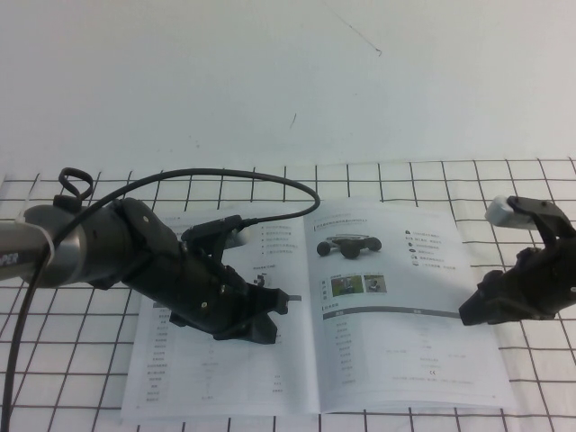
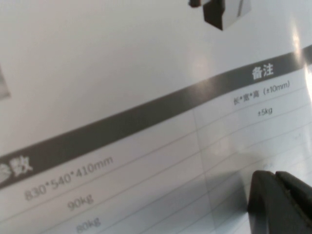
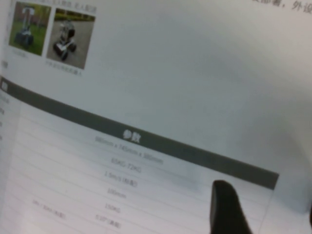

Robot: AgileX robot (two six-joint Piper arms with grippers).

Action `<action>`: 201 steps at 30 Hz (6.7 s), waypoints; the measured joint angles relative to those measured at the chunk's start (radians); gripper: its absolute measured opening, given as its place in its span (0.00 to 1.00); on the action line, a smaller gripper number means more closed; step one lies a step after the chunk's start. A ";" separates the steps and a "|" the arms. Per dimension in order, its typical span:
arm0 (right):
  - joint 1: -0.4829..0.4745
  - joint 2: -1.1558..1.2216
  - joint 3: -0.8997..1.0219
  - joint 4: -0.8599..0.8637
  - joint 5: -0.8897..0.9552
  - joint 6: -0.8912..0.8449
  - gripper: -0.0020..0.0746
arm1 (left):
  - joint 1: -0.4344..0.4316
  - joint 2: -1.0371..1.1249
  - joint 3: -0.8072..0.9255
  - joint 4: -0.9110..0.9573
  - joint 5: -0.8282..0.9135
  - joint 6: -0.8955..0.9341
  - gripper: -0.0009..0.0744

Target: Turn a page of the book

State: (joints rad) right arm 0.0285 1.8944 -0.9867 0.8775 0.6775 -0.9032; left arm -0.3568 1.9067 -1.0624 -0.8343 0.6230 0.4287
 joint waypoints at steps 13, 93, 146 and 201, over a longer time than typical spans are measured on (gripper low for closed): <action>0.034 0.037 -0.002 0.125 0.026 -0.106 0.49 | 0.000 0.000 0.000 0.001 0.000 0.000 0.01; 0.581 0.052 -0.289 0.544 0.181 -0.604 0.49 | -0.002 -0.508 -0.342 0.224 0.049 -0.044 0.01; 0.207 -0.768 -0.293 -0.457 0.156 0.142 0.03 | 0.097 -1.004 -0.195 0.441 0.252 -0.188 0.01; 0.207 -1.607 1.014 -0.579 -0.423 0.313 0.03 | 0.270 -1.915 1.084 0.612 -0.290 -0.216 0.01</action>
State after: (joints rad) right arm 0.2354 0.2872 0.0276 0.2985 0.2544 -0.5897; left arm -0.0865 -0.0088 0.0218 -0.2223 0.3328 0.2122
